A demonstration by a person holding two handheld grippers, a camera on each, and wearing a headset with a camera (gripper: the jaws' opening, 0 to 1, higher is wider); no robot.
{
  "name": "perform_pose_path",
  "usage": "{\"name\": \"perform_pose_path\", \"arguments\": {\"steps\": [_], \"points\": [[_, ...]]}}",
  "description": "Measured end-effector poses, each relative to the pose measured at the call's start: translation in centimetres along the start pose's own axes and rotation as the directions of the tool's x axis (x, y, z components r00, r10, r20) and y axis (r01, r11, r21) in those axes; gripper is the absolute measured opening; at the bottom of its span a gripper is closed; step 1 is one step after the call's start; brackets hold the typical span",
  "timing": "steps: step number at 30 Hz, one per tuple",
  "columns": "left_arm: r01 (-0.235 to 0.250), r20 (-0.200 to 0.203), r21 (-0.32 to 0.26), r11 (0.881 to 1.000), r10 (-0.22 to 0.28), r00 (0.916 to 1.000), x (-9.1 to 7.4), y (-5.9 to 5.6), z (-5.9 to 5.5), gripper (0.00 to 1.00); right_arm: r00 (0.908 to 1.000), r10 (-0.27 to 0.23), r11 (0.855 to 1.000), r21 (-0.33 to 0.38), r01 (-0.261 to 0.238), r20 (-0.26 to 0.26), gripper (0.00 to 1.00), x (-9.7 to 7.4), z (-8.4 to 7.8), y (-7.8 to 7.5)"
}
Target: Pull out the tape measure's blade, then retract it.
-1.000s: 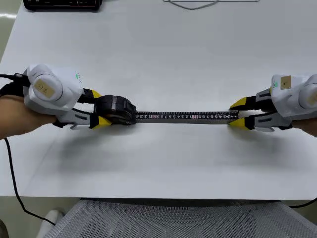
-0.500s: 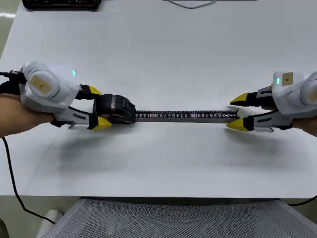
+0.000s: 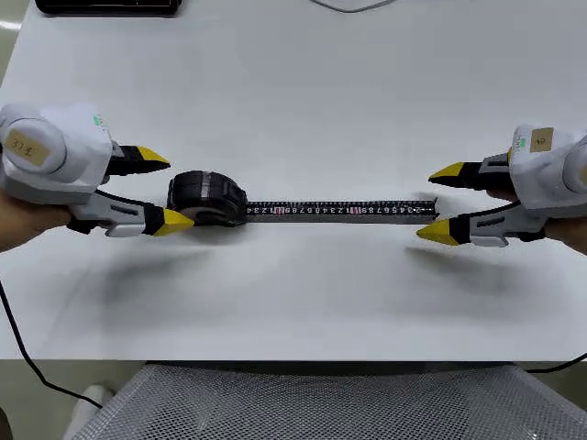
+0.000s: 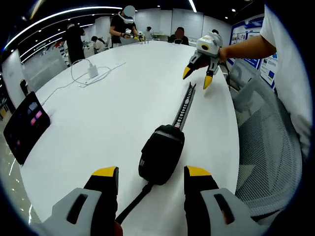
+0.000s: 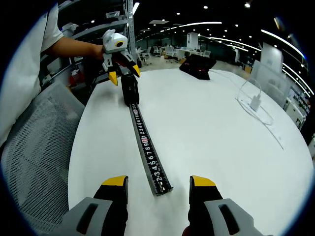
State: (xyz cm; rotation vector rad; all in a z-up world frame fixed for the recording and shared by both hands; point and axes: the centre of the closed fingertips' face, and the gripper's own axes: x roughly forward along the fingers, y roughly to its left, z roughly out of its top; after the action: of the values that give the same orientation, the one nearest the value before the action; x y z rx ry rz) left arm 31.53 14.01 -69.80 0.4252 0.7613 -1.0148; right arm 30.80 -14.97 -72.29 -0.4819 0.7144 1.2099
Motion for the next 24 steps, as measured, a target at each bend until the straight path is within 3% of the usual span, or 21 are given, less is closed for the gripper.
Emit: {"name": "perform_pose_path", "arguments": {"steps": [4,11,20,24], "points": [[-0.023,0.060,-0.057,0.998,0.027,0.9978,-0.7,0.4,0.1,0.53,0.9997,-0.026,1.000,0.017,0.026,0.003,0.53,-0.4,0.0,0.0],[-0.076,0.105,-0.100,0.992,0.086,0.9907,-2.0,0.4,0.2,0.59,0.9967,-0.078,0.996,0.055,0.076,0.022,0.63,-1.2,0.4,0.0],[-0.153,0.109,-0.151,0.977,0.170,0.9794,-3.4,0.5,-0.7,0.64,0.9899,-0.130,0.986,0.109,0.124,0.056,0.69,-2.8,0.7,0.4],[-0.204,0.124,-0.171,0.964,0.226,0.9662,-4.1,0.6,-0.8,0.66,0.9858,-0.155,0.981,0.131,0.146,0.064,0.70,-3.5,0.8,0.5]]}}
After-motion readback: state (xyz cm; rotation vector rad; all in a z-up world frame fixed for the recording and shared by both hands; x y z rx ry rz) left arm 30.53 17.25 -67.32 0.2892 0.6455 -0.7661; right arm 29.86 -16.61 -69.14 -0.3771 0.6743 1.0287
